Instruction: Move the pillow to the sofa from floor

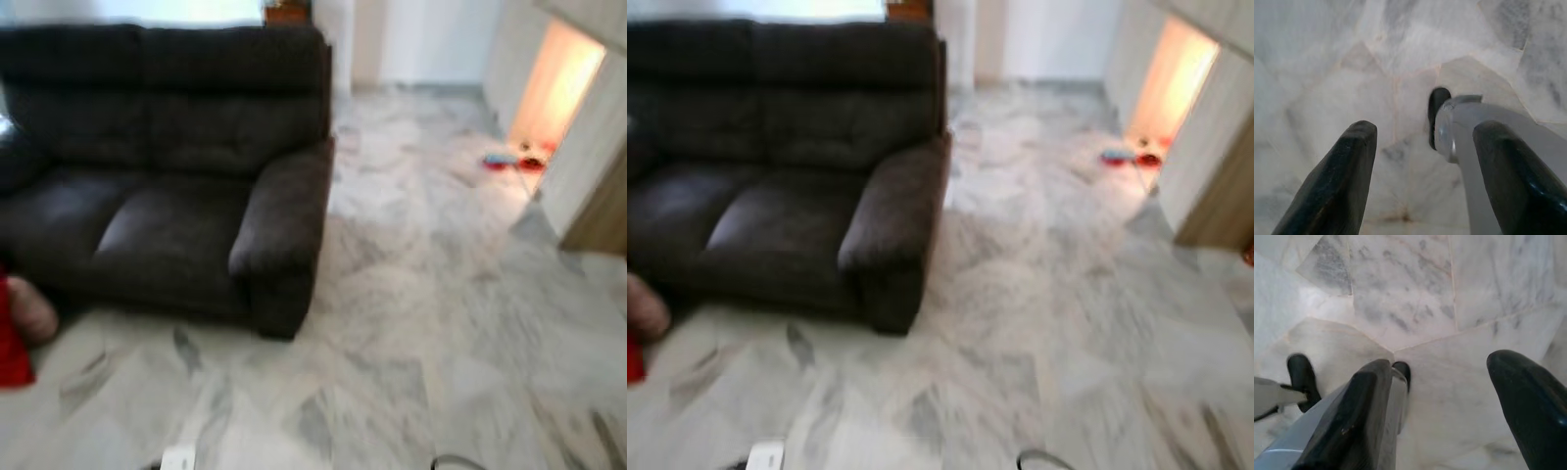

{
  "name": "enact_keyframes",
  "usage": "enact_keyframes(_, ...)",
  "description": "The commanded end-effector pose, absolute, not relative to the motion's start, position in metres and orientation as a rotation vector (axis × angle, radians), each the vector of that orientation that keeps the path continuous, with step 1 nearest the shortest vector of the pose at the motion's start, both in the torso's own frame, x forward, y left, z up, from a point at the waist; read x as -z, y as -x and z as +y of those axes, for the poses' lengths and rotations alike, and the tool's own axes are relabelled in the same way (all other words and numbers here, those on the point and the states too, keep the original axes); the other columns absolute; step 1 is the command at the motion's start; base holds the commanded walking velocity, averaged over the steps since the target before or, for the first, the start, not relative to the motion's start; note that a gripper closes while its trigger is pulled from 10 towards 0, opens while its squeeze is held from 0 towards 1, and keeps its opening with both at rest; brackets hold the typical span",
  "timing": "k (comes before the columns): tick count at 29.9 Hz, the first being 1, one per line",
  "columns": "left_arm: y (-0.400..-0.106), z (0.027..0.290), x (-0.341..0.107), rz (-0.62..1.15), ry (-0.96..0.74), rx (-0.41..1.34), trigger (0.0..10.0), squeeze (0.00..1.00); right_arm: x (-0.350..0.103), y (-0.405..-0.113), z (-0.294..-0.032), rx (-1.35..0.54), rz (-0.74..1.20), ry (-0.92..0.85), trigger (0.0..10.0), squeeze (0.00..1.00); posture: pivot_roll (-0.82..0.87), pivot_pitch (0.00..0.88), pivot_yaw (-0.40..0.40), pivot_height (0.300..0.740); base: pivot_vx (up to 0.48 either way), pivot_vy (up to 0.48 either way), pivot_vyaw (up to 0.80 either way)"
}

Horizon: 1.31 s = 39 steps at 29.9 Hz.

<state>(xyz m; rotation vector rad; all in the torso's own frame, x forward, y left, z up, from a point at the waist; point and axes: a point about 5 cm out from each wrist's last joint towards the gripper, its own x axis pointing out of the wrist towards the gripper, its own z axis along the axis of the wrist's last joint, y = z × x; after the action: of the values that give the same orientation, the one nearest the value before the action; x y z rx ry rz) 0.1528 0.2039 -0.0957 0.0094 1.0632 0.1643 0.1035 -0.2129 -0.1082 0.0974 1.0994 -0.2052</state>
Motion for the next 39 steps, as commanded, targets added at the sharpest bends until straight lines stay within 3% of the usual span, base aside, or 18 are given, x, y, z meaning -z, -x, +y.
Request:
enact_keyframes(1, -0.1504, 0.2065, 0.0964, 1.075, -0.021, -0.174, 10.0, 0.0, 0.1085, -0.1038, -0.2112, 0.204, 1.101, -0.103, 10.0, 0.0, -0.07, 0.0, -0.028, 0.74, 0.0, 0.0, 0.0)
enact_keyframes(29, -0.1493, 0.2068, 0.0968, 1.079, -0.013, -0.174, 10.0, 0.0, 0.1089, -0.1024, -0.2102, 0.225, 1.091, -0.14, 10.0, 0.0, -0.07, 0.0, -0.024, 0.74, 0.0, 0.0, 0.0)
enact_keyframes(39, -0.1501, 0.2066, 0.0965, 1.08, -0.009, -0.173, 10.0, 0.0, 0.1088, -0.1032, -0.2101, 0.237, 1.089, -0.153, 10.0, 0.0, -0.07, 0.0, -0.026, 0.74, 0.0, 0.282, 0.32)
